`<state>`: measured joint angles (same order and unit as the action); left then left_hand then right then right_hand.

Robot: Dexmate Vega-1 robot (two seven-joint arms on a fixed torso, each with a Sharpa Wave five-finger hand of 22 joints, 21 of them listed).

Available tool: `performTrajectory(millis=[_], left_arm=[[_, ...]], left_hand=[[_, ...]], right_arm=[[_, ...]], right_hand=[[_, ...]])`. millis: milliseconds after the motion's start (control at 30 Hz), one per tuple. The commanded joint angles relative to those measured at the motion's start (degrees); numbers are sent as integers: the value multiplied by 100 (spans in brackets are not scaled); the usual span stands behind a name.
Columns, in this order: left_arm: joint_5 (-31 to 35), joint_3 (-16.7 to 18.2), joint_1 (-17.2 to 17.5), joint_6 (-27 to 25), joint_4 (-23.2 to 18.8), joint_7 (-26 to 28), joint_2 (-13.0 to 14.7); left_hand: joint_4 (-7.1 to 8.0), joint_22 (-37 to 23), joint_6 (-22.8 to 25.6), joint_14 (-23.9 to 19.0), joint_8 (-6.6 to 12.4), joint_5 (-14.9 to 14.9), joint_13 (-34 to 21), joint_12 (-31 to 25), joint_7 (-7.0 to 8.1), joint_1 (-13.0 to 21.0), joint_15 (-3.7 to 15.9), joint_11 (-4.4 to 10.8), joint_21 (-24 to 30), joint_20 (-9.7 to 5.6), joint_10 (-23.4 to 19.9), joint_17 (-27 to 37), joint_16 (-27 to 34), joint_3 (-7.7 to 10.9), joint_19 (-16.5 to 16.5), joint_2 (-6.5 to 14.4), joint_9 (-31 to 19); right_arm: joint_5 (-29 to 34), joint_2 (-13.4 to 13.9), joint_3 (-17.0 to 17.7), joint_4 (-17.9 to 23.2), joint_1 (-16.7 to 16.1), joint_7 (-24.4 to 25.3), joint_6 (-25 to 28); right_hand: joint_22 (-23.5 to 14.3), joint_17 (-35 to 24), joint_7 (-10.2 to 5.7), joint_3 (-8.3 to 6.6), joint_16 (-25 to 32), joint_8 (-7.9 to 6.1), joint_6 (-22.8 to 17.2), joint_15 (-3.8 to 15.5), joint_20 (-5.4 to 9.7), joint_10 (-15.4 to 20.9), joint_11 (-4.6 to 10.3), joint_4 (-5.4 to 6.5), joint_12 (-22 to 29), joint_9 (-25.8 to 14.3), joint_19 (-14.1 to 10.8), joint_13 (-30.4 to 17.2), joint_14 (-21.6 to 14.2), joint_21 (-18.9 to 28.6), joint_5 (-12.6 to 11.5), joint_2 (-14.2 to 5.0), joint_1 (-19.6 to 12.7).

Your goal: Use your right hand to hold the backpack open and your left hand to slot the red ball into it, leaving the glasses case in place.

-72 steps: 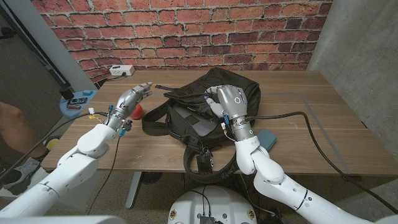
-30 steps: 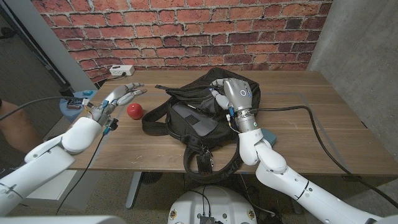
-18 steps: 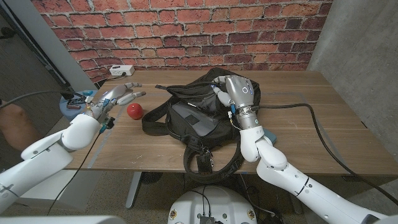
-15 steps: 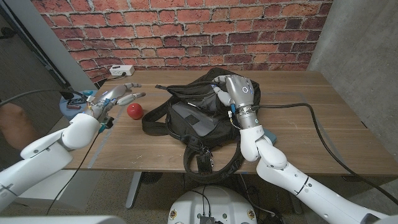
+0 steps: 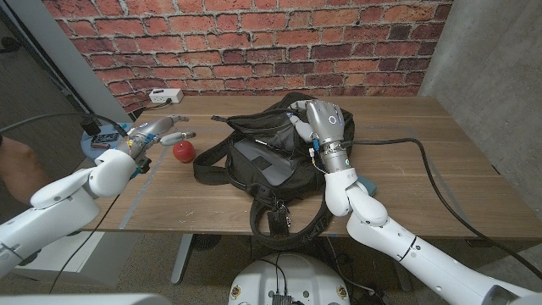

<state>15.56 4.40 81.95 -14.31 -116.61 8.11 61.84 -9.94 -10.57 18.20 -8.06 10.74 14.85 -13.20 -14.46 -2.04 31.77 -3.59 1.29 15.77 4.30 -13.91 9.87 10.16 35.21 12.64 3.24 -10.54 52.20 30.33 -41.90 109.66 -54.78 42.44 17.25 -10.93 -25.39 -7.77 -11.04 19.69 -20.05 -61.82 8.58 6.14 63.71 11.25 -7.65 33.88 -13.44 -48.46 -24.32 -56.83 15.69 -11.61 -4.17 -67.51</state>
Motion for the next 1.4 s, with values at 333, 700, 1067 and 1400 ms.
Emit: performTrajectory(millis=[333, 700, 1067, 1400], left_arm=[[341, -918, -745, -1558, -270, -746, 811], [332, -1379, -1001, -1891, -316, -712, 1187], [674, -2126, -1565, -2296, -319, -721, 1297], [759, -2661, -2152, -2484, -162, -1036, 1187]], left_hand=[[39, -22, -111, 279, -6, 11, -48, 54, 40, 48, -50, 31, -171, -38, 37, 15, -28, -111, -359, -81, -22], [84, -21, -267, 461, -31, -64, -61, 93, 5, -28, -115, -13, -273, -65, 130, 18, -28, -234, -557, -174, -21], [113, -7, -198, 708, 19, -159, -14, 81, 7, -64, -306, -15, -508, -64, -14, 3, -24, -333, -1164, -189, -11], [180, 7, -393, 1252, -14, -274, 94, 212, -49, -222, -444, -121, -625, 181, 138, -9, -32, -481, -2234, -203, 6]], right_arm=[[-130, -66, -46, -166, 116, 74, 19], [-184, -47, -44, -187, 127, 90, 40], [-279, -26, -5, -177, 65, 116, 69], [-330, 9, 2, -167, 62, 80, 45]], right_hand=[[-11, -55, -27, 53, -34, -41, -64, 525, 468, 4, 13, -19, -6, -32, 16, -19, -83, 34, -3, -61, -75], [-10, -91, -31, 84, -68, -39, -71, 525, 458, 10, 13, -16, -11, -34, 3, -21, -103, 46, -2, -75, -84], [-9, -120, -28, 111, -101, -35, -70, 524, 449, 16, 7, -16, -23, -36, -1, -10, -115, 52, -2, -81, -90], [-7, -151, -27, 135, -123, -33, -73, 524, 438, 28, 8, -17, -25, -37, -5, -10, -137, 58, -3, -86, -97]])
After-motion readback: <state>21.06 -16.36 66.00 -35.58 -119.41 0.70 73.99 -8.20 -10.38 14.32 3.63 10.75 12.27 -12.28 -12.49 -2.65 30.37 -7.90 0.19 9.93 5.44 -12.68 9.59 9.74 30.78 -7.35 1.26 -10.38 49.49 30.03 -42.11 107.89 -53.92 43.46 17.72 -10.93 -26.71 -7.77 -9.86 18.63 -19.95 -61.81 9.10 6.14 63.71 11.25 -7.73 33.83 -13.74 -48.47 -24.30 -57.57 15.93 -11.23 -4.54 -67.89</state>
